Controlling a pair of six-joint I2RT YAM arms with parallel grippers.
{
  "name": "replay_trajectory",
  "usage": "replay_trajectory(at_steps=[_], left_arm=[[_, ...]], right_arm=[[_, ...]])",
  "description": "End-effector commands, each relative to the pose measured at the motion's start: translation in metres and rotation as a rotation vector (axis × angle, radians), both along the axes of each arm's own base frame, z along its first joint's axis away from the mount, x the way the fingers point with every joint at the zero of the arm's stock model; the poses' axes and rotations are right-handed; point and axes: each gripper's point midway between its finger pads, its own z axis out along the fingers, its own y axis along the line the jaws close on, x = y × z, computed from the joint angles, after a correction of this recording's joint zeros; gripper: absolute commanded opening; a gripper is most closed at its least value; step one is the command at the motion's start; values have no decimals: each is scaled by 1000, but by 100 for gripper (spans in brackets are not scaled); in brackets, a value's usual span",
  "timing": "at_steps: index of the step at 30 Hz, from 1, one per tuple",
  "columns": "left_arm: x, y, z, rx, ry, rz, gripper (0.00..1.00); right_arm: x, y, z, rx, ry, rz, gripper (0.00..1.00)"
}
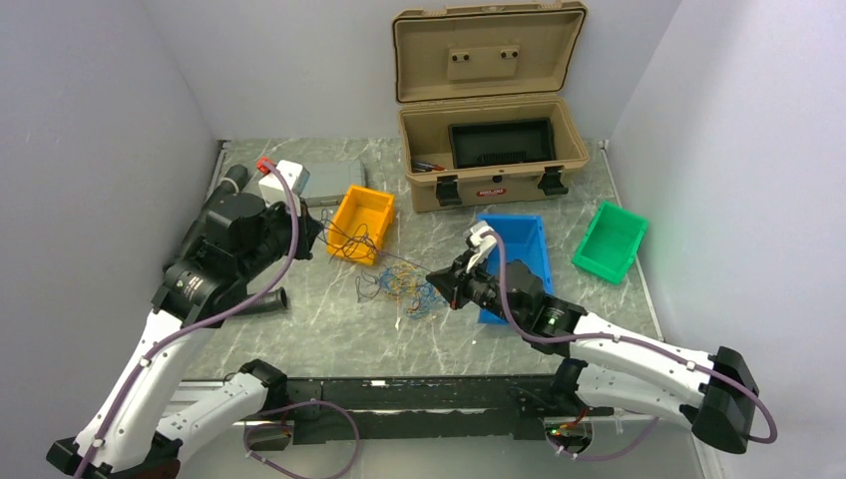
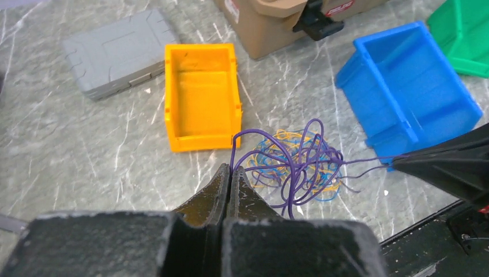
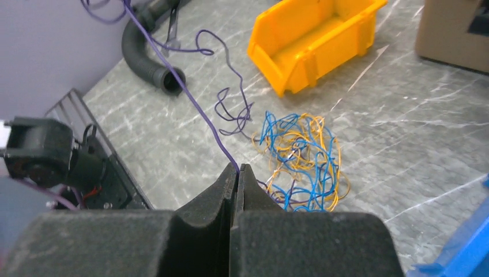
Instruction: Untangle the cables
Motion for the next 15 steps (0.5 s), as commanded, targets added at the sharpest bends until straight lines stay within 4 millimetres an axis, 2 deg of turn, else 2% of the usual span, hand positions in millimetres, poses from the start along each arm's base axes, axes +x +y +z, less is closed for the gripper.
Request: replay_trajectory(at_steps=[1, 5, 8, 10, 15], left_arm=[[10, 45, 3, 61, -25, 253, 0], [7, 86, 7, 100, -54, 473, 0], [3, 106, 10, 106, -82, 576, 0], [2, 105, 11, 98, -97, 566, 0], [4, 83, 10, 52, -125, 438, 0]], right_arm=[[20, -35, -4, -10, 30, -230, 0], [40, -89, -16, -21, 97, -573, 0], [40, -107, -18, -4, 108, -653, 0], [38, -107, -14, 24, 100, -641, 0], [34, -92, -3, 48, 65, -537, 0]])
